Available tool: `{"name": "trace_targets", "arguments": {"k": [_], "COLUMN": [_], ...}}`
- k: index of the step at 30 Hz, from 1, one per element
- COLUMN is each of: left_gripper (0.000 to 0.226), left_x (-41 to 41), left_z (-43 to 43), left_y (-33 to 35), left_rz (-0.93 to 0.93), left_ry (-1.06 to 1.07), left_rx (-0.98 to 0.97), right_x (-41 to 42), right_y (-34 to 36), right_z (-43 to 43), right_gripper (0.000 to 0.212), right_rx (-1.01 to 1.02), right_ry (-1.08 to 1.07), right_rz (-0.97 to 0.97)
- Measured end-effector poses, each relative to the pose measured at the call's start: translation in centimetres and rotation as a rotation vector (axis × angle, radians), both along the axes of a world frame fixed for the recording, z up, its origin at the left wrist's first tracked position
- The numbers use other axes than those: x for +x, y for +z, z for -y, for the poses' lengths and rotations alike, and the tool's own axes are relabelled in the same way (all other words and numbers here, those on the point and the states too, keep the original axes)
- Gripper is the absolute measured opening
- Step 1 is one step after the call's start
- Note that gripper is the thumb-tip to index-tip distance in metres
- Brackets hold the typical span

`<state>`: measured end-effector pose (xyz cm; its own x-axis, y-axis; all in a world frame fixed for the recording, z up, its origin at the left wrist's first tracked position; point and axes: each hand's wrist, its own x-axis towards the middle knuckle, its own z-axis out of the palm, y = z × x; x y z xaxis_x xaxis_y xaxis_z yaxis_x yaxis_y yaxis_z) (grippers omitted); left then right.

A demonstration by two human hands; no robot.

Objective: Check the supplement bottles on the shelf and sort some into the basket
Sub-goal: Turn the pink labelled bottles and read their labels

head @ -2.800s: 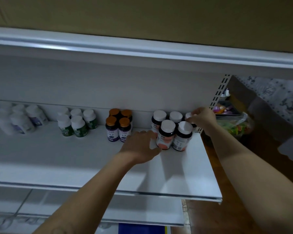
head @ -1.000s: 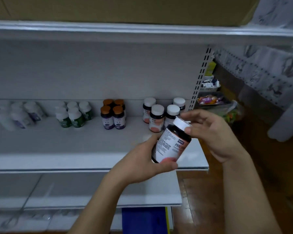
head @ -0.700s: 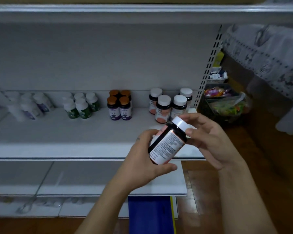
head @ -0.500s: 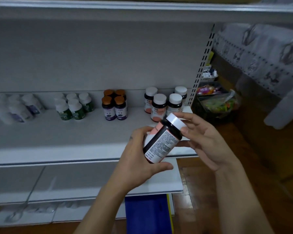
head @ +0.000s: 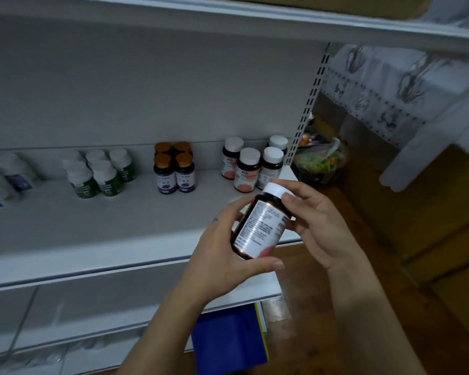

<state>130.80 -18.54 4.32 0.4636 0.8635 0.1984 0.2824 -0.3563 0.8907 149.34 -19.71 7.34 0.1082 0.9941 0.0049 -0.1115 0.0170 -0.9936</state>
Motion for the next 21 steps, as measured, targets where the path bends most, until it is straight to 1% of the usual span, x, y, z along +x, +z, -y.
{"name": "trace_targets", "arguments": {"k": [3,7,10,12,13,16,18,21], "left_gripper": [0.099,0.105,0.103,0.101,0.098,0.077,0.07,0.065], "left_x": [-0.9,-2.2,-3.0,-3.4,-3.6,-4.1,-4.3,-4.4], "left_z": [-0.4,-0.8,-1.0,-1.2,-1.2,-1.4,-1.6,-2.0], "left_y": [-0.4,-0.9,-1.2,-1.3,-1.3,-1.0,-0.7,-1.0], "left_rz": [-0.003,-0.013,0.005,0.01,0.021,0.072,0.105,0.112], "left_ry": [-0.034,-0.053,-0.02,0.006,0.011,-0.024,-0.067,-0.101], "left_rx": [0.011,0.026,-0.002,-0.01,-0.015,-0.052,-0.098,-0.127], "right_x": [-1.3,-2.6,-3.3,-3.5,-3.6,-3.6,-3.4,-2.7], "right_y": [0.0,-0.1,0.1,0.1,0.2,0.2,0.1,-0.2], "right_z": [-0.4,-0.9,-1.1,-1.2,-1.2,-1.4,-1.5,-1.7], "right_gripper": [0.03,0.022,0.031,0.031,0.03,0.034,0.038,0.061], "right_rx": [-0.009,-0.011,-0.014,-0.01,-0.004,-0.001,-0.001,0.015], "right_ry": [-0.057,-0.141,-0.137,-0.12,-0.104,-0.031,-0.002,0.072], "right_rz": [0.038,0.013,0.015,0.03,0.024,-0.057,-0.108,-0.147]}}
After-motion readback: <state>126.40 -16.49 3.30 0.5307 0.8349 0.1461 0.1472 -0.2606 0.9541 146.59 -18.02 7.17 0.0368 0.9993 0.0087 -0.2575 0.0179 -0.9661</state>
